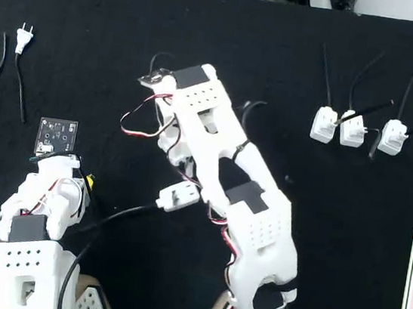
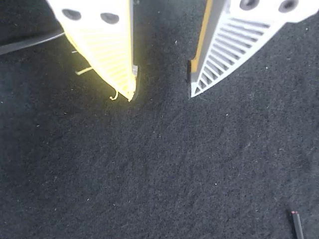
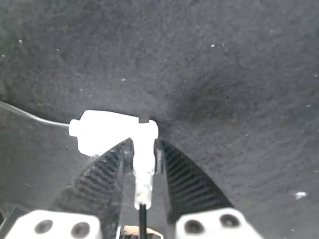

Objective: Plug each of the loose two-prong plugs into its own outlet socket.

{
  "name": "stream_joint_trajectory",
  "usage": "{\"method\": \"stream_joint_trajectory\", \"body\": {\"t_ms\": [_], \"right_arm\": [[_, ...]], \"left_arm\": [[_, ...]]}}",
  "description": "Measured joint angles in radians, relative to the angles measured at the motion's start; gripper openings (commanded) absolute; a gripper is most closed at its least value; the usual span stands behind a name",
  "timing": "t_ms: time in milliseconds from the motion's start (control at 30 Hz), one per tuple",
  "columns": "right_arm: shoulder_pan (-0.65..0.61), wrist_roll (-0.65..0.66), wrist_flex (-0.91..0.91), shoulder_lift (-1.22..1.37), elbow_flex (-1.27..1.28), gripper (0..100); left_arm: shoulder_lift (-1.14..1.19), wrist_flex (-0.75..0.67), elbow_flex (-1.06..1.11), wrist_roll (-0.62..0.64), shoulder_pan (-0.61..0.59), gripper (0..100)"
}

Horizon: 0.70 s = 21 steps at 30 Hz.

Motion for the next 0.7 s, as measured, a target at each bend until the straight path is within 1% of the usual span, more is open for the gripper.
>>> {"method": "stream_joint_trajectory", "body": {"t_ms": [100, 233, 433, 533, 700], "right_arm": [[-0.002, -0.025, 0.000, -0.008, 0.000, 1.0], [0.002, -0.034, 0.000, -0.123, 0.032, 1.0], [0.000, -0.037, 0.000, -0.307, 0.230, 1.0], [0.000, -0.037, 0.000, -0.330, 0.313, 1.0], [0.000, -0.037, 0.000, -0.331, 0.327, 1.0]], "left_arm": [[0.000, 0.000, 0.000, 0.000, 0.000, 18], [0.000, 0.000, 0.000, 0.000, 0.000, 18], [0.000, 0.000, 0.000, 0.000, 0.000, 18], [0.000, 0.000, 0.000, 0.000, 0.000, 18], [0.000, 0.000, 0.000, 0.000, 0.000, 18]]}}
